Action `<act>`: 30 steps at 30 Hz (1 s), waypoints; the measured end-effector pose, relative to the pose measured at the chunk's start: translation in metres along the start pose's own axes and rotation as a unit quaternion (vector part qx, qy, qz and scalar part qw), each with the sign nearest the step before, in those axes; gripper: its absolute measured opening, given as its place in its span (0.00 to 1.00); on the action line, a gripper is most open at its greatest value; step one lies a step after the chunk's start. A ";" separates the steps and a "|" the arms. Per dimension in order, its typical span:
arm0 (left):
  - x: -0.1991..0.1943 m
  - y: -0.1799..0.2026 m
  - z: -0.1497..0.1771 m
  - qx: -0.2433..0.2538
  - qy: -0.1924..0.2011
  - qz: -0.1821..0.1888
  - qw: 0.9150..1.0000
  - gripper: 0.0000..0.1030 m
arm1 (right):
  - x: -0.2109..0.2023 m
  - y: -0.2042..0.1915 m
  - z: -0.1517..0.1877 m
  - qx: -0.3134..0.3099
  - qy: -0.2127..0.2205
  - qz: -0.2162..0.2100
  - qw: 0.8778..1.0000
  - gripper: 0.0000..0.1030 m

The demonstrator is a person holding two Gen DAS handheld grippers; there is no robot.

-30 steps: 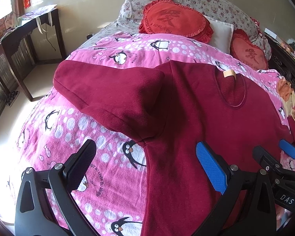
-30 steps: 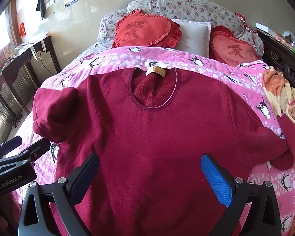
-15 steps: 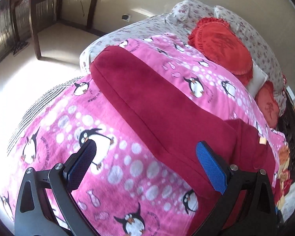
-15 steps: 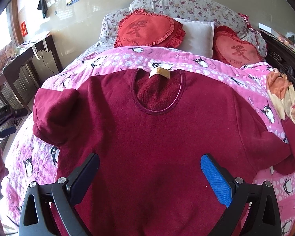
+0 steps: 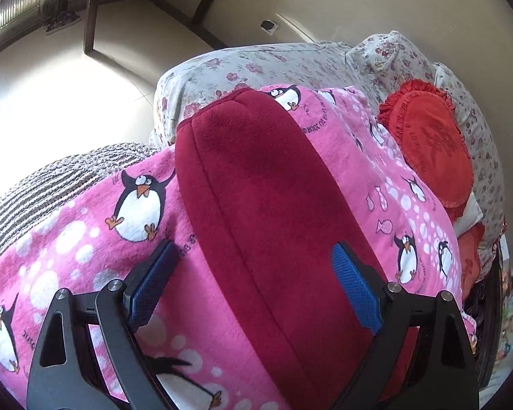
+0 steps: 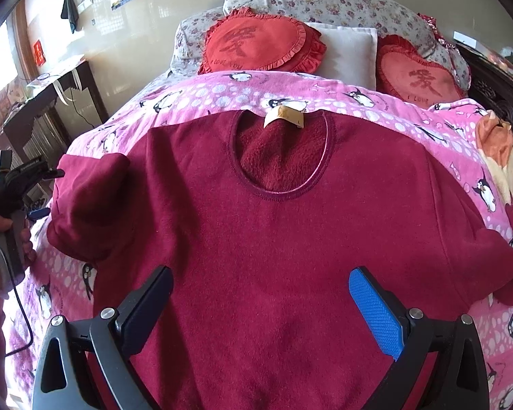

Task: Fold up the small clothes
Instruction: 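Grasp the sweater sleeve nearest the left tool with the left tool, then fold the held sleeve across the sweater body with the left tool, release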

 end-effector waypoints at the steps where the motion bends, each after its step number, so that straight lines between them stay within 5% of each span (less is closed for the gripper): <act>1: 0.002 0.003 -0.002 0.006 0.002 0.000 1.000 0.89 | 0.005 0.000 0.000 -0.002 -0.005 0.003 1.000 0.99; 2: 0.005 0.005 -0.003 0.011 0.002 -0.002 1.000 0.86 | 0.007 0.000 0.001 -0.002 -0.009 0.004 1.000 0.99; 4: 0.013 0.008 -0.004 0.020 -0.005 -0.003 1.000 0.56 | 0.014 0.001 0.003 0.002 -0.016 0.002 1.000 0.99; 9: 0.011 0.007 -0.006 0.023 -0.004 -0.021 1.000 0.14 | 0.019 0.009 0.007 0.011 -0.023 -0.001 1.000 0.99; 16: -0.057 0.065 0.018 0.076 0.029 0.051 0.995 0.07 | 0.013 0.027 0.008 0.023 -0.017 0.006 1.000 0.99; 25: -0.109 0.216 0.121 0.230 -0.009 0.189 0.955 0.06 | -0.005 0.066 0.004 0.068 -0.001 0.015 0.998 0.99; 30: -0.088 0.220 0.132 0.211 -0.035 0.160 0.964 0.06 | -0.009 0.086 0.010 0.089 -0.011 0.007 0.996 0.99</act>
Point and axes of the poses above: each gripper's, at about its wrist camera, not at the fingertips, and x roughly the way its jaws point, y to its right, z to its underside, the point moved 1 cm from there along x, roughly the way its jaws point, and after that the axes turned 9 degrees about z, right-handed, at the moved point
